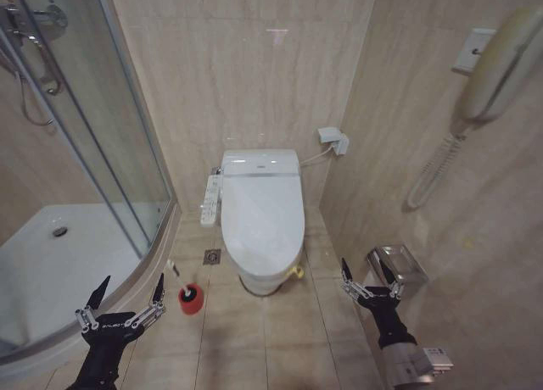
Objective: Open the toilet lid, clean the toilet bowl with a toilet brush, close the toilet lid, and flush.
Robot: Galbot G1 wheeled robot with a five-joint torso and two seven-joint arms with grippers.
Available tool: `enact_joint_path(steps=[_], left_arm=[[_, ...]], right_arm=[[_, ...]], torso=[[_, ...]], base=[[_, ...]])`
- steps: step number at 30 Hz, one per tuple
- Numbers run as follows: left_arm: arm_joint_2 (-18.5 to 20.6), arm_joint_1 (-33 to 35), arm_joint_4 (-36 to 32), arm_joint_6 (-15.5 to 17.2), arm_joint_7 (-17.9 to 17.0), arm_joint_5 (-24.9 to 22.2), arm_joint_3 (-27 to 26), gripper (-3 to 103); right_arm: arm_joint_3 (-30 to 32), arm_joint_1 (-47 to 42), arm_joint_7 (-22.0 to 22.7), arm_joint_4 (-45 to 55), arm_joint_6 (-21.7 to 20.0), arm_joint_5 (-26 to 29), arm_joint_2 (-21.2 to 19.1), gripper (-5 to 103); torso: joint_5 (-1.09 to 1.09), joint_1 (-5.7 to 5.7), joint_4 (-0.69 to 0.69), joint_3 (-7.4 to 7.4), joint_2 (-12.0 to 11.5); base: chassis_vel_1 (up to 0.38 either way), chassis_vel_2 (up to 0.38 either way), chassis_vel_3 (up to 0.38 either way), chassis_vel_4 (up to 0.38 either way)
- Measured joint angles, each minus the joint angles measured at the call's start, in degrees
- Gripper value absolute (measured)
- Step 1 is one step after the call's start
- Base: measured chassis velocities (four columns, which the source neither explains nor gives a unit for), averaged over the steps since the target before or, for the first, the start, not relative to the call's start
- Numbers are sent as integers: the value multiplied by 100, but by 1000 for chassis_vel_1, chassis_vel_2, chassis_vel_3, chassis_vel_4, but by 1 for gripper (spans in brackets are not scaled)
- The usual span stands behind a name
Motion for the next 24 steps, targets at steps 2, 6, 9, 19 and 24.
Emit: enact_joint_path(steps=[2, 6, 9, 19, 24], left_arm=[[0, 0, 0, 0, 0, 0, 0, 100], [-1, 0, 0, 0, -1, 0, 0, 100], [1, -1, 0, 0, 0, 0, 0, 100], [-1, 1, 0, 0, -1, 0, 0, 100], [-1, 1, 0, 0, 0, 0, 0, 100]], right_arm=[[2, 27, 66, -2, -3, -7, -1, 100], [-5, 132, 405, -28, -12, -161, -6, 100], [-5, 247, 616, -90, 38, -239, -13, 100], [-16, 296, 656, -162, 51, -261, -39, 100], [-17, 231, 635, -219, -55, -400, -161, 100]], torso=[[1, -1, 0, -1, 0], [0, 0, 4, 0, 0], [2, 5, 2, 2, -2], [2, -7, 1, -3, 3], [1, -6, 2, -2, 2]], base=[[-272, 261, 262, -286], [-263, 248, 276, -252], [-212, 173, 137, -186], [-5, -1, -2, -2], [24, -40, -35, 23]])
